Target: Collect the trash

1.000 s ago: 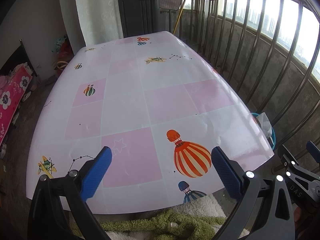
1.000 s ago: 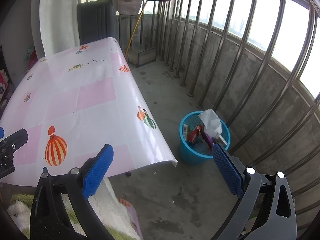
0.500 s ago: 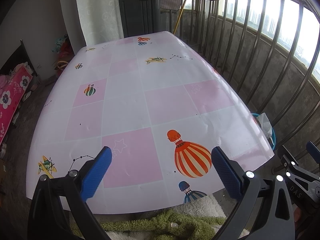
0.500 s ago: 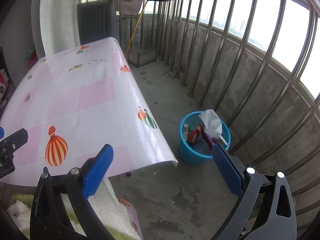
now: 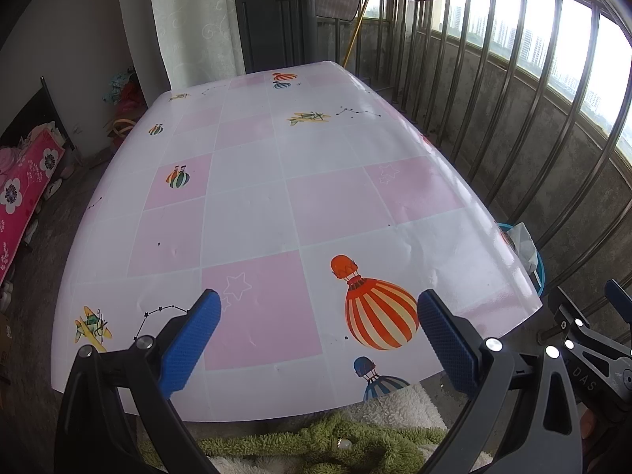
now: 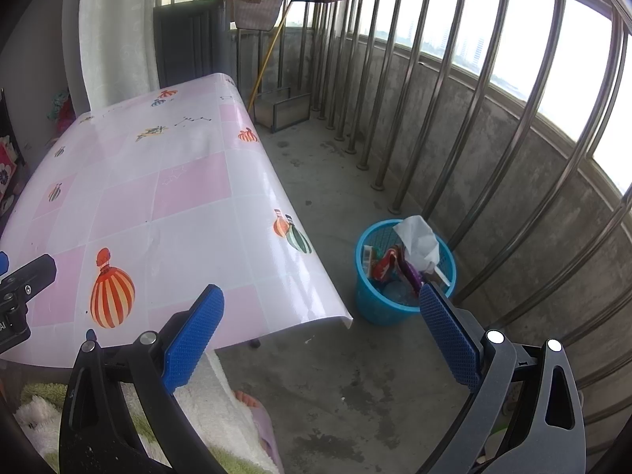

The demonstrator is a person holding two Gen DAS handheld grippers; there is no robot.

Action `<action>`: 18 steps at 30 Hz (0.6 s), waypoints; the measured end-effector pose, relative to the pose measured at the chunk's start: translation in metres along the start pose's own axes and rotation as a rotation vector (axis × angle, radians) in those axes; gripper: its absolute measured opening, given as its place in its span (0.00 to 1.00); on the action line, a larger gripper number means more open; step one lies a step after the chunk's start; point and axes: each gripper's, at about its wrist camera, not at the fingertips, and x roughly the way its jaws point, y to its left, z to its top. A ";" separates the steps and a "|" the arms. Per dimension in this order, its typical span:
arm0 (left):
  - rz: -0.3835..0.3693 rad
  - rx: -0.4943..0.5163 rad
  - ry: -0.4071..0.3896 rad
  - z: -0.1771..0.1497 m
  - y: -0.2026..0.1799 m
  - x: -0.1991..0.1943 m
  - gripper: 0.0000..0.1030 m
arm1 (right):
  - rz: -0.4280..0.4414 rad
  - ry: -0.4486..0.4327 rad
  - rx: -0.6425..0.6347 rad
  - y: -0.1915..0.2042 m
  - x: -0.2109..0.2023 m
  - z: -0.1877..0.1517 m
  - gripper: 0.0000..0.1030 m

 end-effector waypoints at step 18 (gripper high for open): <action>0.000 -0.001 0.000 0.000 0.000 0.000 0.95 | 0.005 -0.004 0.007 0.001 -0.001 0.000 0.92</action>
